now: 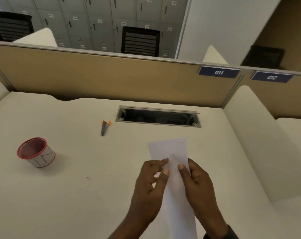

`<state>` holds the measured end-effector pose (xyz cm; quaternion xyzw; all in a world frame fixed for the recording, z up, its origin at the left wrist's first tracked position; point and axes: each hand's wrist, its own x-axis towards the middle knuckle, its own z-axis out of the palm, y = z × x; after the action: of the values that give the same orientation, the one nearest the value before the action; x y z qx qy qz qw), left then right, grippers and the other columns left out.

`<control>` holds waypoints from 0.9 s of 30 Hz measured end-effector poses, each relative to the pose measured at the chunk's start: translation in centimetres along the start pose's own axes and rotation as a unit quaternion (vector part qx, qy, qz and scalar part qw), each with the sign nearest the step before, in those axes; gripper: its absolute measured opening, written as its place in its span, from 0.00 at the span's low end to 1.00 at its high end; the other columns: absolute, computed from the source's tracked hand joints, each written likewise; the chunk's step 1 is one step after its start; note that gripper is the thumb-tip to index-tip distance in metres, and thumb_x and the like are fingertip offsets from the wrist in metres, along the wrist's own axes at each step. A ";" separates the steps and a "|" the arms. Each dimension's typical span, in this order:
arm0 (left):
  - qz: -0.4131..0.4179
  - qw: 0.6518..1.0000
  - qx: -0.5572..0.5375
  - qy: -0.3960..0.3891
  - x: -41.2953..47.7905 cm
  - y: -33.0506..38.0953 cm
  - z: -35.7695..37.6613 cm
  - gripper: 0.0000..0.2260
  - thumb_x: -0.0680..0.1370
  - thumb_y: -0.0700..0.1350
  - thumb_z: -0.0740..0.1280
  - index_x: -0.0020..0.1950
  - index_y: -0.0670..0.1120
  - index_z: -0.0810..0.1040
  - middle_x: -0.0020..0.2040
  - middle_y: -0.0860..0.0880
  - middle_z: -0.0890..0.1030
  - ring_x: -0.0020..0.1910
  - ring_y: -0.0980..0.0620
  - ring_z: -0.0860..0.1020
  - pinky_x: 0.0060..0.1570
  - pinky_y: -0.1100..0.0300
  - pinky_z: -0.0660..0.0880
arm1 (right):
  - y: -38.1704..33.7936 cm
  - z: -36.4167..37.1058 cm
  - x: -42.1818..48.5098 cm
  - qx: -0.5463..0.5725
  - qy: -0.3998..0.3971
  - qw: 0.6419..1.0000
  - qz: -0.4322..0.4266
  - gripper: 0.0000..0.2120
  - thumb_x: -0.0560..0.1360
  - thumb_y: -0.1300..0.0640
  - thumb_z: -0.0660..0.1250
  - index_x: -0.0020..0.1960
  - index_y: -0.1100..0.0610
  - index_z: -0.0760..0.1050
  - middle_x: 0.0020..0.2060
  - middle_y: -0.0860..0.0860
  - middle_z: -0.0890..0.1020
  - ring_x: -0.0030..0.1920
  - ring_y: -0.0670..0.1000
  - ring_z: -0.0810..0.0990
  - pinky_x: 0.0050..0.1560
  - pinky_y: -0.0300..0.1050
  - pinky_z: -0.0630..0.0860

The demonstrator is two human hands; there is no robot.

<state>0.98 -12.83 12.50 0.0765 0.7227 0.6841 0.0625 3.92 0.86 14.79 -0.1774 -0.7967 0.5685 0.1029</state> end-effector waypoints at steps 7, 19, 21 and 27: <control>-0.161 0.983 -0.076 -0.044 3.2 -0.7 -0.9 0.43 0.67 0.62 0.76 0.80 0.57 0.65 0.73 0.57 0.75 0.73 0.54 0.72 0.74 0.47 0.66 | -1.7 -7.4 0.0 0.169 -0.069 0.981 0.060 0.12 0.80 0.57 0.64 0.60 0.51 0.81 0.52 0.51 0.86 0.52 0.56 0.85 0.54 0.51 0.80; -0.123 0.992 -0.022 -0.020 2.4 0.5 2.8 0.05 0.80 0.39 0.72 0.51 0.47 0.87 0.46 0.48 0.89 0.46 0.44 0.87 0.49 0.48 0.82 | 1.8 -13.3 2.6 0.127 0.008 0.992 0.013 0.11 0.82 0.55 0.62 0.60 0.51 0.80 0.52 0.49 0.86 0.53 0.51 0.84 0.53 0.47 0.82; -0.107 0.994 0.000 -0.008 2.2 0.9 3.5 0.06 0.80 0.39 0.72 0.49 0.49 0.87 0.44 0.50 0.89 0.42 0.50 0.87 0.45 0.52 0.81 | 2.4 -13.7 3.0 0.126 0.018 0.992 0.011 0.10 0.82 0.55 0.62 0.58 0.51 0.81 0.51 0.49 0.86 0.52 0.52 0.84 0.53 0.48 0.81; -0.083 0.996 -0.006 0.016 2.1 1.6 5.1 0.06 0.80 0.40 0.72 0.48 0.51 0.87 0.43 0.52 0.89 0.40 0.52 0.87 0.43 0.55 0.82 | 3.5 -14.4 4.0 0.009 0.087 0.996 0.002 0.15 0.80 0.50 0.65 0.67 0.49 0.74 0.60 0.45 0.81 0.55 0.48 0.82 0.49 0.36 0.78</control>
<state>-0.08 -7.37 13.85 0.0049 0.7235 0.6819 0.1074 6.12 16.00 16.14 -0.2264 -0.7792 0.5586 0.1723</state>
